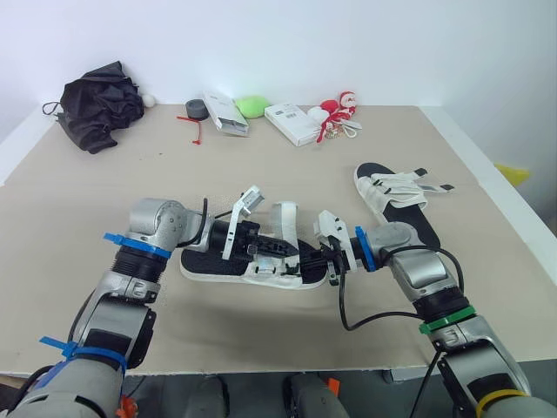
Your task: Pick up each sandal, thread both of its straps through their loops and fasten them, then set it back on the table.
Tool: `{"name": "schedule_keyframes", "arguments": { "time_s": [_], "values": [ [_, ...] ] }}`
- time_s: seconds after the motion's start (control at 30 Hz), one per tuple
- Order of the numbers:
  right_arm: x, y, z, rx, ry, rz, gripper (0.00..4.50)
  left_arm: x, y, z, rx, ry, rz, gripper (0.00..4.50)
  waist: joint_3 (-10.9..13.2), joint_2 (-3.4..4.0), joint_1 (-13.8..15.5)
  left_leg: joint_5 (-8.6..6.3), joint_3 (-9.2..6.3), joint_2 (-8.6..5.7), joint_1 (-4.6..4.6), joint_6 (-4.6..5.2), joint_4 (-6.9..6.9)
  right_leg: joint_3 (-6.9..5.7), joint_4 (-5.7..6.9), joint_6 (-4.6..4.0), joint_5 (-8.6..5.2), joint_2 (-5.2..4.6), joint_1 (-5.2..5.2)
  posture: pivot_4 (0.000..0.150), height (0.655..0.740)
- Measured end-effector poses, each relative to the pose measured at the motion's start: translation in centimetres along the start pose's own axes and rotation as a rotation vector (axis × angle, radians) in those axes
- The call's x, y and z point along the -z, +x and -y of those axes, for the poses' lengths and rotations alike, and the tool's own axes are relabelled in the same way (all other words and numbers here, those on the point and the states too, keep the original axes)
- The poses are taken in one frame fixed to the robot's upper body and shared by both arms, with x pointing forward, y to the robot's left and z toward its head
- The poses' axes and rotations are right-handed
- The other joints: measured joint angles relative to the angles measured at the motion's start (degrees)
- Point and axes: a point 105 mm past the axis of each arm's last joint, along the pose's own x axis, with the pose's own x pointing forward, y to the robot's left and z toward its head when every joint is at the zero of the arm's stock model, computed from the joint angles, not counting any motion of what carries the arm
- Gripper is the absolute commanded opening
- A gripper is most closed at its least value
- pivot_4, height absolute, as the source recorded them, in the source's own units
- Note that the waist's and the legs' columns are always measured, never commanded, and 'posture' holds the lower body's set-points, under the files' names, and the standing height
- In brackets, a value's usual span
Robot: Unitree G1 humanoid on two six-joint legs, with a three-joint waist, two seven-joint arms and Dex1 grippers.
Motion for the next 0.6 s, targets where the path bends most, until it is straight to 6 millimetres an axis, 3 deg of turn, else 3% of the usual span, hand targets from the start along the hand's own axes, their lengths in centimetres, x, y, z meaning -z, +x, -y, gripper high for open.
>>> {"name": "schedule_keyframes", "arguments": {
  "time_s": [0.6],
  "values": [
    [0.0,0.1,0.0,0.002,0.001,0.001,0.0,1.2,0.5,-0.5,-0.064,0.234,-0.099,0.06,0.0,0.0,0.0,0.0,0.0,0.01,0.08,0.0,-0.02,0.01,0.0,-0.02,-0.01,0.01,0.05,0.15,0.74]
  ]
}}
